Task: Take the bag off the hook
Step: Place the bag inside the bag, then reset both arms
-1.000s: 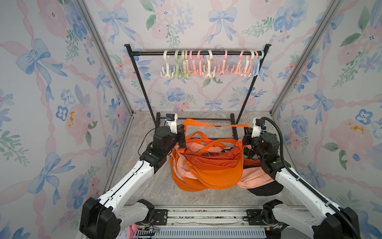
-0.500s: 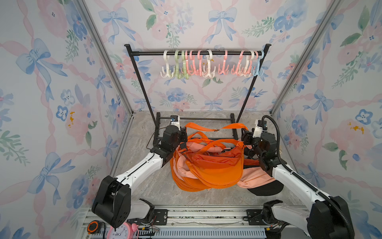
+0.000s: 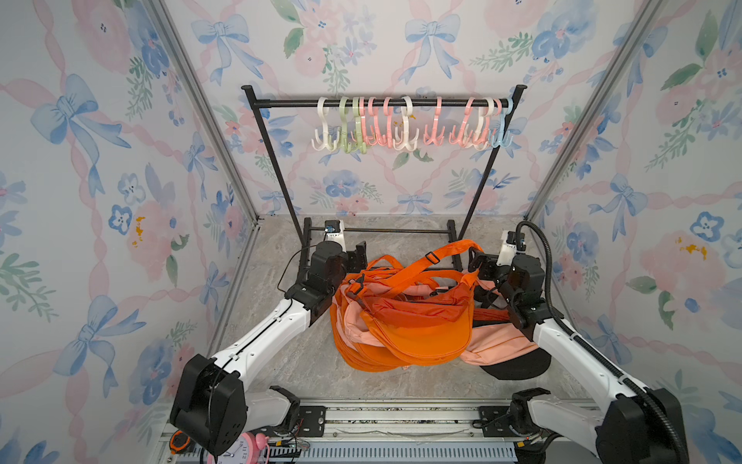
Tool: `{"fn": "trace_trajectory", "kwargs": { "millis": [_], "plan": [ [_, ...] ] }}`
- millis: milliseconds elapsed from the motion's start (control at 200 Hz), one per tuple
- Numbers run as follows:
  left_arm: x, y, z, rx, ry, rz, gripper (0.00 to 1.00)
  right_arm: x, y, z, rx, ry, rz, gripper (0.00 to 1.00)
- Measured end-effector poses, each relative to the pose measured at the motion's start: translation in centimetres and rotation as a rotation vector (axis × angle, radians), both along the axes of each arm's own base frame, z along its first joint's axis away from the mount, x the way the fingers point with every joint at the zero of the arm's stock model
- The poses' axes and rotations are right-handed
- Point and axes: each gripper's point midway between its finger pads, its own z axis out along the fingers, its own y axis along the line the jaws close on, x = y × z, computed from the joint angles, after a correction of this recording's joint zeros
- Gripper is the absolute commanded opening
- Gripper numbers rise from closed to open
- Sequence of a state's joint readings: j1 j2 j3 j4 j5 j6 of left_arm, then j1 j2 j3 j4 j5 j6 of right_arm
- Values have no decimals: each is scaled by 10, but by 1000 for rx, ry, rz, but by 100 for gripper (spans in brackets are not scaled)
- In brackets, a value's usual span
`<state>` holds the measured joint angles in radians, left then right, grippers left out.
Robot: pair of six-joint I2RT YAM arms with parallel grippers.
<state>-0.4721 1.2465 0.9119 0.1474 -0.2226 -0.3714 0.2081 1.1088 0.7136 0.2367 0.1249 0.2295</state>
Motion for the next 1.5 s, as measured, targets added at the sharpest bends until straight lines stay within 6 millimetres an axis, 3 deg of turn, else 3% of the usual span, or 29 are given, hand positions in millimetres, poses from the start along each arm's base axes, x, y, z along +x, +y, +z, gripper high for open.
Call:
{"fn": "trace_trajectory", "kwargs": {
  "millis": [140,330,450,545,655,850,975,1050,1190,1325,1415,1500],
  "plan": [
    [-11,8,19,-15,-34,10,83,-8,-4,9,-12,13,-4,97],
    [-24,14,34,-29,-60,10,84,-21,6,3,12,62,64,97],
    [-33,18,39,-33,-56,7,97,-27,20,-2,52,92,148,97],
    [-40,22,40,-24,-49,6,98,-33,31,-4,81,130,214,97],
    [-48,28,43,-18,-47,11,98,-34,34,9,120,131,251,97],
    [-53,57,40,13,-34,62,98,-47,17,36,157,68,228,97],
    [-57,85,19,54,-7,127,98,-49,-1,39,138,41,153,97],
    [-60,100,1,91,-4,158,98,-52,-13,30,98,21,96,97],
    [-58,121,-39,189,26,213,98,-61,-40,-12,-7,16,-34,97],
    [-37,140,-86,261,120,270,98,-69,-65,-56,-101,33,-158,97],
    [-24,153,-124,289,217,299,98,-71,-73,-72,-146,24,-194,97],
    [-21,161,-143,295,241,317,98,-66,-77,-81,-180,17,-212,97]
  ]
}}
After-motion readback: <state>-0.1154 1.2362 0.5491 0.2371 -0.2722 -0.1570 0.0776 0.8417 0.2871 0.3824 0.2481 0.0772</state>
